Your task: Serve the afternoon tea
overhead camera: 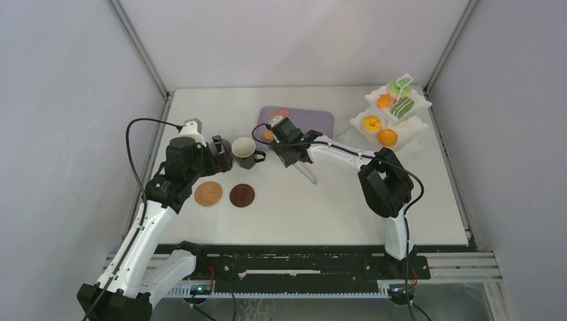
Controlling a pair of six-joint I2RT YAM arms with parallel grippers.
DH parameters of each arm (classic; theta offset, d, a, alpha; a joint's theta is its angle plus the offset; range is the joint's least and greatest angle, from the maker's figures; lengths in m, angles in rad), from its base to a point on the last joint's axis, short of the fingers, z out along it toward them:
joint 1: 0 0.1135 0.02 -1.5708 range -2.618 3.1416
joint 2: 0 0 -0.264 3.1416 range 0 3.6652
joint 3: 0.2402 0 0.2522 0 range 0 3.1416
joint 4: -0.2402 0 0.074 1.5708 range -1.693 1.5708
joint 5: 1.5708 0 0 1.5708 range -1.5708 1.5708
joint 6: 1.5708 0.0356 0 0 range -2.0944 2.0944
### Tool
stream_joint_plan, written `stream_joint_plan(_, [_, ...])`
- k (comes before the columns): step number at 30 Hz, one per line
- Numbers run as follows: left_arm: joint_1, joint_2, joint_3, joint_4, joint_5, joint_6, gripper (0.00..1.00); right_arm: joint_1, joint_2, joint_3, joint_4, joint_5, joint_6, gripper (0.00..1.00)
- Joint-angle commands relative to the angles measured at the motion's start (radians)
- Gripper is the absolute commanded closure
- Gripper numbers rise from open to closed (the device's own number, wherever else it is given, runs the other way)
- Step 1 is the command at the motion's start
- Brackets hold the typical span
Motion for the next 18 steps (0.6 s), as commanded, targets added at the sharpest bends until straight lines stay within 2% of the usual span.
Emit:
stream_joint_plan(1, [0.006, -0.004, 0.069, 0.031, -0.003, 0.021, 0.02, 0.003, -0.094, -0.028, 0.058, 0.023, 0.021, 0.47])
stream_joint_plan(12, [0.006, -0.004, 0.072, 0.035, 0.009, 0.019, 0.02, -0.044, -0.146, -0.12, 0.115, -0.046, 0.085, 0.45])
stream_joint_plan(18, [0.007, -0.005, 0.071, 0.033, 0.011, 0.016, 0.02, -0.087, -0.159, -0.193, 0.147, -0.129, 0.054, 0.39])
